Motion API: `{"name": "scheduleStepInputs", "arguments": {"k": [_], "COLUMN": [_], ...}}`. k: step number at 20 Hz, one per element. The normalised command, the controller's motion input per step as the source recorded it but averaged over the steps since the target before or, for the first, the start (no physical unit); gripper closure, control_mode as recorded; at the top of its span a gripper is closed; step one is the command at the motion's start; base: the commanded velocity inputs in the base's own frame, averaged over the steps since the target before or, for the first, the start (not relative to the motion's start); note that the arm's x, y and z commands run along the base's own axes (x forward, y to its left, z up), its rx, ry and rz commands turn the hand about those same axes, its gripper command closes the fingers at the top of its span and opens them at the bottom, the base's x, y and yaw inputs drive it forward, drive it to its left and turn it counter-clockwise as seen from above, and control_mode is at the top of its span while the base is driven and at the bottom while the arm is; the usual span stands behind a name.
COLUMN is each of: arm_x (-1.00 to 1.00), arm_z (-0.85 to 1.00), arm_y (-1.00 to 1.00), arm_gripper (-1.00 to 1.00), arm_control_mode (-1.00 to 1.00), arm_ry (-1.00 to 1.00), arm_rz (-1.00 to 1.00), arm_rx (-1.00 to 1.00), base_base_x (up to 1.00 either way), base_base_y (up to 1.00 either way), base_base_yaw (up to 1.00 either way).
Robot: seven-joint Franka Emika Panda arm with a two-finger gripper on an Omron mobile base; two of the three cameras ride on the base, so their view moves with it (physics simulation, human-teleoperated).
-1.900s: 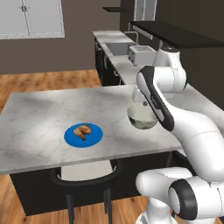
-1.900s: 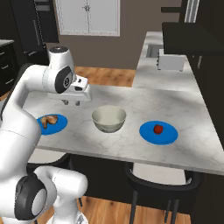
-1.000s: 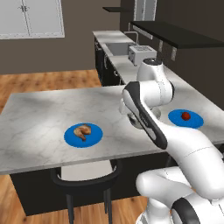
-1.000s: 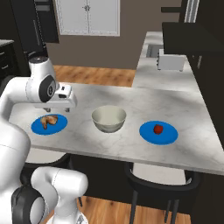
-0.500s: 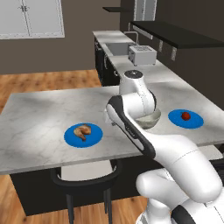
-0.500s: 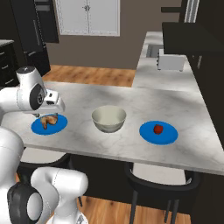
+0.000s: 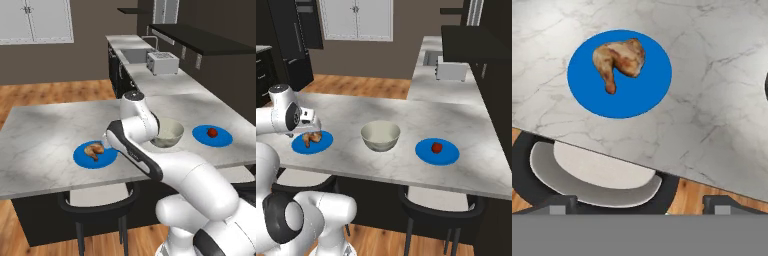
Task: Pick the chicken drumstick and bell pepper from their plates and place them in the bowl. Then put the bowl in the fridge.
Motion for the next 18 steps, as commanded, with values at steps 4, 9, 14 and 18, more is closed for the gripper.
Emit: {"name": "scheduleStepInputs", "arguments": {"k": [4, 9, 14, 18], "arm_x": [0.25, 0.25, 0.25, 0.28], "arm_z": [-0.28, -0.35, -0.40, -0.35], "arm_y": [0.45, 0.37, 0.25, 0.23], "arm_gripper": [-1.00, -1.00, -1.00, -1.00], "arm_control_mode": [-1.00, -1.00, -1.00, -1.00], "arm_ry": [0.00, 0.00, 0.00, 0.00], "arm_rz": [0.00, 0.00, 0.00, 0.00], "arm_rx": [0.04, 0.10, 0.09, 0.00], "base_base_x": [0.00, 0.00, 0.00, 0.00], "base_base_y": [0.00, 0.00, 0.00, 0.00], "base_base_yaw": [0.00, 0.00, 0.00, 0.00]}}
